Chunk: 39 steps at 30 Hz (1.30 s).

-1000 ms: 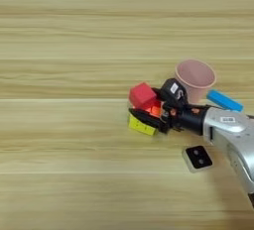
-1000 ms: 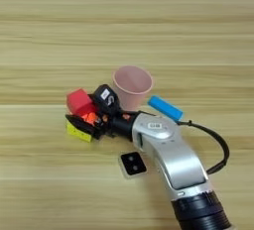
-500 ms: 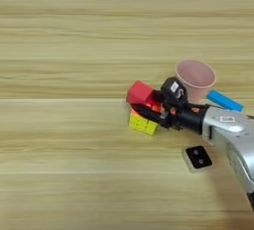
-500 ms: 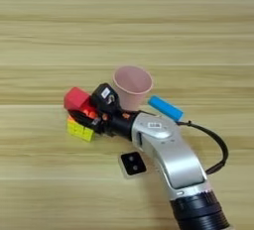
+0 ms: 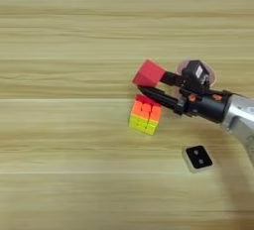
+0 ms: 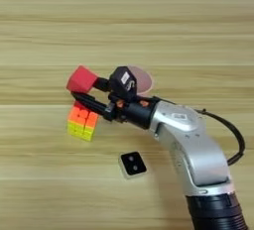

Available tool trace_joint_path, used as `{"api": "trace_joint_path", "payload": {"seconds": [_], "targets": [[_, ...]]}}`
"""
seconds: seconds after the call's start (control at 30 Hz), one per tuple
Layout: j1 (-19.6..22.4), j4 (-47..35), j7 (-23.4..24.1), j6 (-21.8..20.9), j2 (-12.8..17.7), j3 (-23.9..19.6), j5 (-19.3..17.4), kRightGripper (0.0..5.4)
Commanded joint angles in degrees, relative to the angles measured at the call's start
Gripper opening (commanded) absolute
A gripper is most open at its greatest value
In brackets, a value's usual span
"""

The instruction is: Move the objects on the table

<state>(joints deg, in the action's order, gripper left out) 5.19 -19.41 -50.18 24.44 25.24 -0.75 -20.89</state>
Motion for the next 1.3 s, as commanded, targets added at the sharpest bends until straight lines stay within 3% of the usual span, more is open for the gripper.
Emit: {"api": "trace_joint_path", "payload": {"seconds": [0.03, 0.2, 0.47, 0.77, 1.3], "targets": [[1.24, -2.76, -4.62, -5.1, 5.05, -3.91, -2.74, 2.24], [-2.52, -1.81, -16.42, -8.4, 11.21, -9.76, -8.69, 2.24], [-4.07, 4.72, -24.94, -11.95, 15.78, -14.08, -9.95, 2.24], [-2.43, 15.93, -26.4, -15.96, 17.36, -12.87, -4.7, 2.24], [1.34, 32.48, -23.9, -26.86, 16.48, -6.61, 6.84, 2.24]]}}
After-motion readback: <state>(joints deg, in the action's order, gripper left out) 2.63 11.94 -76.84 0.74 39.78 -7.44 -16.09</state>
